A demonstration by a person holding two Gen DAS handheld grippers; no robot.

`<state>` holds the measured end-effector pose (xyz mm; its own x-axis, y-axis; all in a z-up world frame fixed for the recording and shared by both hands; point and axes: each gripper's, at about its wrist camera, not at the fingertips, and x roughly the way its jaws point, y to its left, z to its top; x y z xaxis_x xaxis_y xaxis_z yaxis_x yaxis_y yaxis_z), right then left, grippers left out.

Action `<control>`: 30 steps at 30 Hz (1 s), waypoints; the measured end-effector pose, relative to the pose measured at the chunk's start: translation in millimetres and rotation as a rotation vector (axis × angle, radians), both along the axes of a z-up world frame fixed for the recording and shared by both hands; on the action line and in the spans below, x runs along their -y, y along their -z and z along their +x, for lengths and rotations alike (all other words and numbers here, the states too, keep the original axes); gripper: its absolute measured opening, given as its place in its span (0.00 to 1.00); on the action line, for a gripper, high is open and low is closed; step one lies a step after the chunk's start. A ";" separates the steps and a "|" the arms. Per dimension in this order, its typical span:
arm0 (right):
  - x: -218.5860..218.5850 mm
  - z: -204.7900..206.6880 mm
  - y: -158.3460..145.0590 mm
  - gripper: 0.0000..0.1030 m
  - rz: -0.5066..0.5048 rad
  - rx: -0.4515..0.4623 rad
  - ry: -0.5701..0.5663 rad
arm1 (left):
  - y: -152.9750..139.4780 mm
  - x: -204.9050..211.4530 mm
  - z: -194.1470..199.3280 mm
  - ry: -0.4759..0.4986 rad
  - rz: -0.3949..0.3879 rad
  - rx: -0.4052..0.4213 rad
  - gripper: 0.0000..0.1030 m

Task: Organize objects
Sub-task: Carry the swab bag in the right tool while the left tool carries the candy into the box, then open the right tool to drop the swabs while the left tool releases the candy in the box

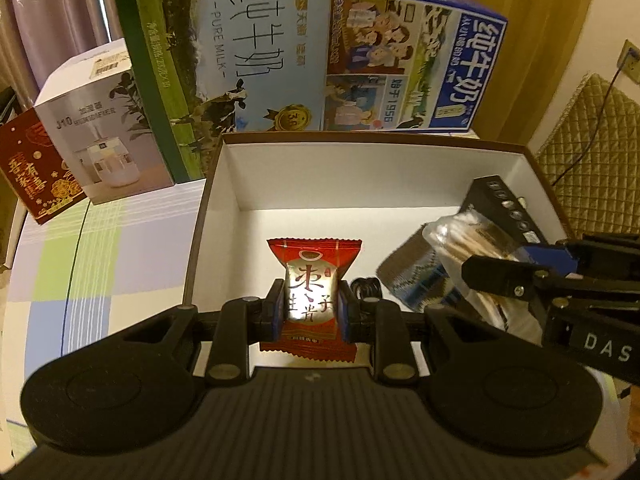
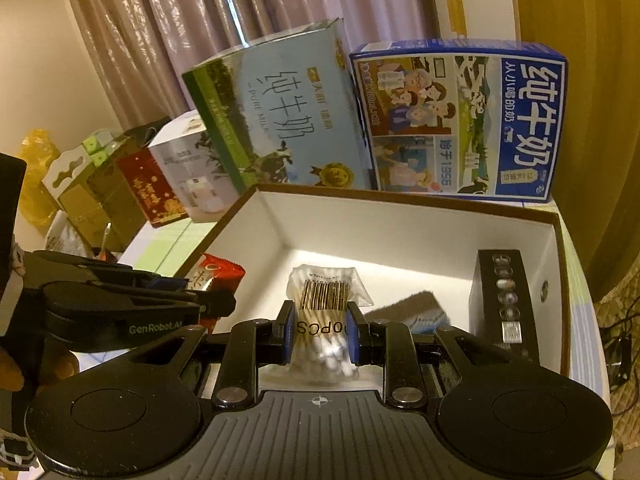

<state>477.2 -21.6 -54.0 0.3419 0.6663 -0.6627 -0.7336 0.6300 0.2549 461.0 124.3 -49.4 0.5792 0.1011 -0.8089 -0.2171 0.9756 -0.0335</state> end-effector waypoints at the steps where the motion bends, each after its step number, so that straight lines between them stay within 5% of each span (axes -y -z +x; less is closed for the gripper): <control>1: -2.9 3.8 1.5 0.22 -0.003 -0.001 0.001 | 1.9 -1.1 4.0 0.000 0.003 -0.006 0.21; 27: -42.9 72.4 54.5 0.22 -0.095 -0.059 0.058 | 52.7 -22.6 87.4 0.045 0.041 -0.094 0.21; 30: -43.2 74.1 56.4 0.22 -0.093 -0.067 0.061 | 52.4 -24.1 87.9 0.048 0.033 -0.085 0.30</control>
